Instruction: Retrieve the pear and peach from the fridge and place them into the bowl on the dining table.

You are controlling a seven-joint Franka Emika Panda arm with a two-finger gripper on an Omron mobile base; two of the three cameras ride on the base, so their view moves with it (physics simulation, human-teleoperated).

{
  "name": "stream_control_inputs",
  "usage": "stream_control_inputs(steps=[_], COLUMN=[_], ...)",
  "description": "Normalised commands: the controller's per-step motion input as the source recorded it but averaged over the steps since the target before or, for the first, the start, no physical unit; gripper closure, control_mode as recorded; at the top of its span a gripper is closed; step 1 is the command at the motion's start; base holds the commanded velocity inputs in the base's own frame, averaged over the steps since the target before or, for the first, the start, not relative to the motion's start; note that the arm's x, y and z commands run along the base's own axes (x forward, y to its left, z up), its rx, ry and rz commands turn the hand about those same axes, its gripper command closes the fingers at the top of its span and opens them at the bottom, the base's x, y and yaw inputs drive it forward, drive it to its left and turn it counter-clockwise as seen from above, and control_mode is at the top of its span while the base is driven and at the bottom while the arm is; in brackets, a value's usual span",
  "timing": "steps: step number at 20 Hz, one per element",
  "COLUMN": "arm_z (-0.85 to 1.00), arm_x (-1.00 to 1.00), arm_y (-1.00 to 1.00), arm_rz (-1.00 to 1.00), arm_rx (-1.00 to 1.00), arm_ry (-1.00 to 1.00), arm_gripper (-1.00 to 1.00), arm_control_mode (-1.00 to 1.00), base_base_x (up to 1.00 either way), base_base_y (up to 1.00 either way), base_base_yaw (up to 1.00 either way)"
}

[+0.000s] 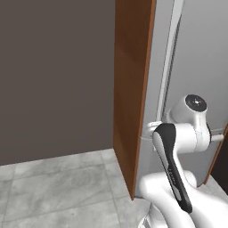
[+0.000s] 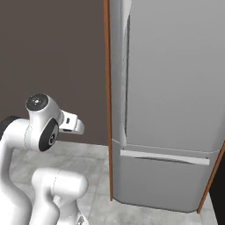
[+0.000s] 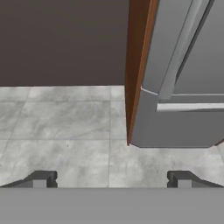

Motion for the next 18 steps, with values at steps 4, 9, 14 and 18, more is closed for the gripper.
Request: stream_control_inputs(steps=[4, 9, 14, 18], arm_z=[0.00, 0.00, 0.00, 0.00], arm_x=[0.00, 0.00, 0.00, 0.00], arm_y=[0.00, 0.00, 0.03, 0.01], arm_rz=[0.00, 0.00, 0.00, 0.06], arm_rx=[0.00, 0.00, 0.00, 0.01], arm_ry=[0.00, 0.00, -0.02, -0.11], arm_gripper=[-1.00, -1.00, -1.00, -1.00], arm_control_mode=[1.00, 1.00, -1.00, -1.00], base_base_x=[-0.22, -0.17, -0.05, 0.00], base_base_y=[0.34, 0.38, 0.24, 0.00], base_base_yaw=[0.00, 0.00, 0.00, 0.00])
